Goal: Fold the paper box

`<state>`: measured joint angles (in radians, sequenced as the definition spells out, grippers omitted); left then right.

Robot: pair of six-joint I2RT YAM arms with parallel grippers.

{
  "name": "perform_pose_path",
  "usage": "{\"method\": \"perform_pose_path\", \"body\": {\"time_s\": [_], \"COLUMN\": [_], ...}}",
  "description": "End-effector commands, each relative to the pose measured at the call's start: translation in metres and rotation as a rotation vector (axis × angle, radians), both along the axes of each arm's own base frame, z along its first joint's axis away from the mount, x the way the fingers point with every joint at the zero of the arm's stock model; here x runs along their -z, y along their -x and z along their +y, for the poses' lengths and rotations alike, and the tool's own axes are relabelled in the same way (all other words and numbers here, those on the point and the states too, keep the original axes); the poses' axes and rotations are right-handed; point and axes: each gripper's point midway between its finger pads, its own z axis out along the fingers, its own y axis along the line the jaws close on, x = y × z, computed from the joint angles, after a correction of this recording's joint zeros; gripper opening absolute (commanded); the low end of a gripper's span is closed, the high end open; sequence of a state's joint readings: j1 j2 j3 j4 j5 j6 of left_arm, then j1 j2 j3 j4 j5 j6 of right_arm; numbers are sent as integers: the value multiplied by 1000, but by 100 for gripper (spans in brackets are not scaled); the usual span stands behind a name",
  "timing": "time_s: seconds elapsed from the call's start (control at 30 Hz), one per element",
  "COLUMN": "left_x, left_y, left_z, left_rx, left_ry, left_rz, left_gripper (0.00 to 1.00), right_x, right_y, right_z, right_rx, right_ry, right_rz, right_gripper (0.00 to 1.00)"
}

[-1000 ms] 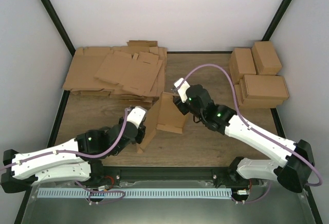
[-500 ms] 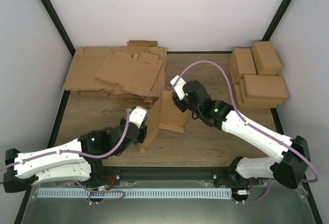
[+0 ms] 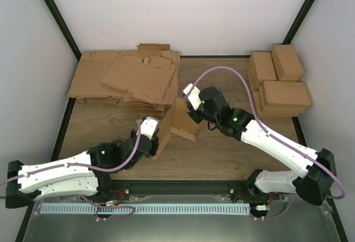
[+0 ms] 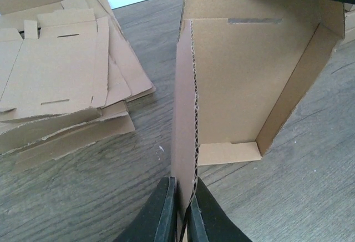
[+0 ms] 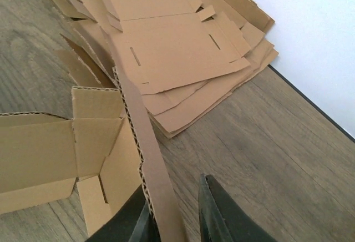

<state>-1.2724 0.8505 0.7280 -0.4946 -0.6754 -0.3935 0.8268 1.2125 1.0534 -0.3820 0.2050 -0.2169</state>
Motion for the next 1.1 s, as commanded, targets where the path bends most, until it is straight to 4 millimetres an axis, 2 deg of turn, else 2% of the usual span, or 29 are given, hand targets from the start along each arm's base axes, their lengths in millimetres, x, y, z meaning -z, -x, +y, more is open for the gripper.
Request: {"method": "perform_pose_path", "body": {"time_s": [0.0,0.13,0.2,0.3,0.4,0.53,0.67,0.77,0.9,1.07], "left_x": [7,4,-5,-21,-38,-75,-105,-115,-108,-92], "left_y": [4,5,5,7,4,5,0,-8,-37,-63], "left_z": [-1,-3,-4,-4,8,20,19,10,-3,-19], "left_rx": [8,14,18,21,-40,-53,-24,10,93,239], "left_ry": [10,26,57,122,201,321,370,356,372,464], "left_rz": [19,25,24,19,21,26,24,54,183,337], "left_gripper": [9,20,28,44,63,78,81,86,86,77], "right_x": [-12,-10,-10,-11,-10,-11,-10,-11,-11,-14], "right_y": [0,7,11,13,16,17,17,19,24,27], "right_z": [0,6,9,12,15,16,18,20,23,25], "right_rx": [-17,-88,-125,-155,-189,-210,-226,-239,-282,-309], "right_ry": [-13,4,8,17,29,40,52,51,62,76], "right_rz": [-13,-6,-5,-15,-23,-34,-41,-41,-53,-80], "right_gripper": [19,12,9,9,9,9,9,9,11,12]}}
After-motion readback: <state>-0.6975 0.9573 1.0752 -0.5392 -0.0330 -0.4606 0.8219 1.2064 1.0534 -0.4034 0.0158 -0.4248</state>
